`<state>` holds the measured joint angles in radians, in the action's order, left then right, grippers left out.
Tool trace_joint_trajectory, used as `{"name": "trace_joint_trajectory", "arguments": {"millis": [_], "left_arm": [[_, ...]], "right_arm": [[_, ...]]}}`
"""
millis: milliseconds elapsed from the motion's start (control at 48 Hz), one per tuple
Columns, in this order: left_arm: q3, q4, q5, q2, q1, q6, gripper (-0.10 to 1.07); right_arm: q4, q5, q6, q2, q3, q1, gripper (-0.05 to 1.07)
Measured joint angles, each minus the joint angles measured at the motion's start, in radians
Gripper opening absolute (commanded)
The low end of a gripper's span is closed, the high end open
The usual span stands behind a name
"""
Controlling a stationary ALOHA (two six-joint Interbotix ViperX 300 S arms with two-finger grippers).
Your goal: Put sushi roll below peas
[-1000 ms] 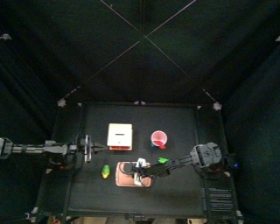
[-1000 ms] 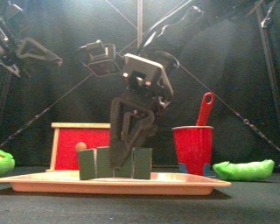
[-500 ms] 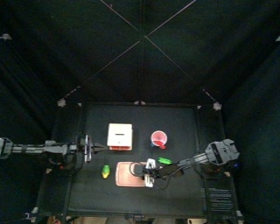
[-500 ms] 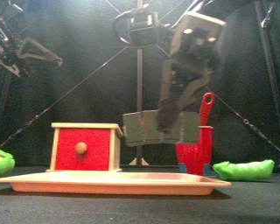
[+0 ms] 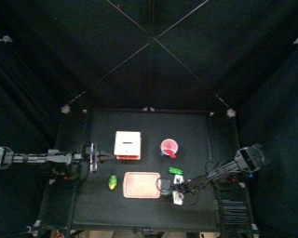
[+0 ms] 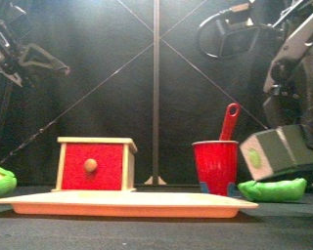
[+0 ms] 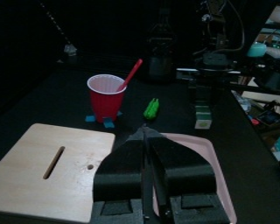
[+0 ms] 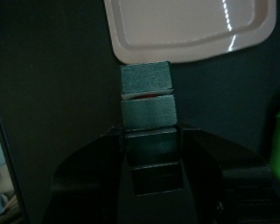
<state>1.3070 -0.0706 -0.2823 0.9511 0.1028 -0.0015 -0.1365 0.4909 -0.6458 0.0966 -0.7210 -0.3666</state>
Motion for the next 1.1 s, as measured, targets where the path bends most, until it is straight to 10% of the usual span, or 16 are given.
{"name": "trace_joint_trajectory", "arguments": {"millis": [1104], "left_arm": [[0.006,-0.017,0.0,0.0,0.009,0.0,0.42]], "right_arm": [[0.046,-0.06,0.002,0.049,-0.115,0.018,0.88]]}}
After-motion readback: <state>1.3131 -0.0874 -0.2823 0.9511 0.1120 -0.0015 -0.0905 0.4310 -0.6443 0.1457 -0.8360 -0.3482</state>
